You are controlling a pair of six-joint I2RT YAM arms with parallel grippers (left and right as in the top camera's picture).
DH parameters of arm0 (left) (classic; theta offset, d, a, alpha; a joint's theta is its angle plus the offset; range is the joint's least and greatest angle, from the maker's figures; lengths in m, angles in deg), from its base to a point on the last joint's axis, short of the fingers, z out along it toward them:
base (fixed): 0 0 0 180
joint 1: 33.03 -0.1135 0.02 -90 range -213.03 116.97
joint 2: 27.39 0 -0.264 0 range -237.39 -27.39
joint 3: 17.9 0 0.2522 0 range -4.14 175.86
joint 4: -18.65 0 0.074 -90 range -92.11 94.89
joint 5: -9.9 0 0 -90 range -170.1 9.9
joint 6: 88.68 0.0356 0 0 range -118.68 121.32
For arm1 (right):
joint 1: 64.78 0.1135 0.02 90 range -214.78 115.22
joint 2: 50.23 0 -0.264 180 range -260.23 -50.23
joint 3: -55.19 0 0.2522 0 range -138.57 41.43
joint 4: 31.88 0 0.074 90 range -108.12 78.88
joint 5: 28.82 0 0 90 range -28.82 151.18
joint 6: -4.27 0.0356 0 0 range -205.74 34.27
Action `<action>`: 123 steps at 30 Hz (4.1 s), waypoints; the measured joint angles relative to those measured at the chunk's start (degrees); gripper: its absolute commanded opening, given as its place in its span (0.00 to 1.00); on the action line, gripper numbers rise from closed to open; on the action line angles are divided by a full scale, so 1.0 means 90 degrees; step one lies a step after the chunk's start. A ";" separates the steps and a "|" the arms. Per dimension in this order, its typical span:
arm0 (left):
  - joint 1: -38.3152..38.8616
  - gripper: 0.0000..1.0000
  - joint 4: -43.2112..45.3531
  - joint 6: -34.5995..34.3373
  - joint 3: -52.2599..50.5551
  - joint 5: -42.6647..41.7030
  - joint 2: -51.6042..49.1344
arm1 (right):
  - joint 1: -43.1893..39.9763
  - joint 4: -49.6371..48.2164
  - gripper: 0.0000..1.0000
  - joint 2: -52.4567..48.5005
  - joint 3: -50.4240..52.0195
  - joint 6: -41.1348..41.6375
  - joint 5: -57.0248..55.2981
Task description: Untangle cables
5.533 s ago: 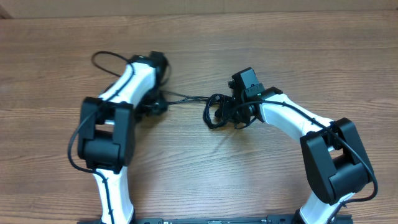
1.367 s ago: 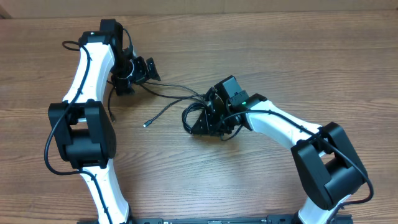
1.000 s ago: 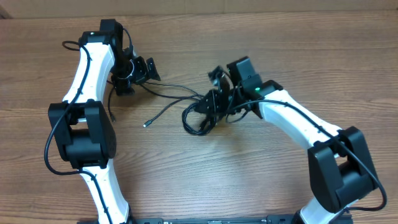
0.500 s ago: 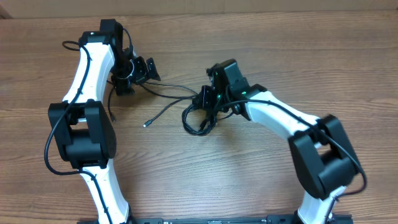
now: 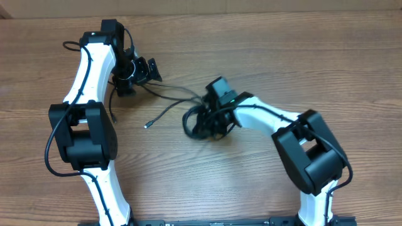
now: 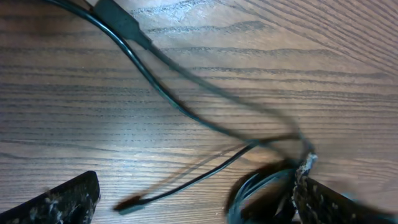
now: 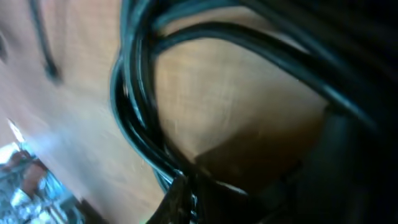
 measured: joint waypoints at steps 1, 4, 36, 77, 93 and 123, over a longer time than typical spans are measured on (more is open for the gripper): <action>0.0000 1.00 -0.0002 0.0000 0.0000 -0.0002 0.0000 | 0.0124 0.0136 0.04 0.0000 -0.0002 0.0007 0.0046; 0.0000 1.00 0.0000 0.0000 0.0000 -0.0002 0.0000 | 0.0546 0.0355 0.04 0.0000 -0.0002 0.0022 0.0121; 0.0000 0.99 0.0000 0.0002 0.0000 -0.0002 0.0000 | 0.0641 -0.3089 0.04 -0.0835 -0.0155 0.0323 -0.0228; 0.0000 0.99 0.0000 0.0000 0.0000 -0.0002 0.0000 | -0.2475 0.0954 0.04 -0.0318 -0.0835 0.0580 -0.1018; 0.0000 1.00 0.0000 0.0002 0.0000 0.0000 0.0000 | -0.1608 0.2062 0.04 -0.0323 -0.0918 -0.0238 -0.0678; 0.0000 1.00 0.0000 0.0000 0.0000 -0.0002 0.0000 | -0.2322 0.3832 0.09 -0.0430 -0.1593 -0.1277 -0.2242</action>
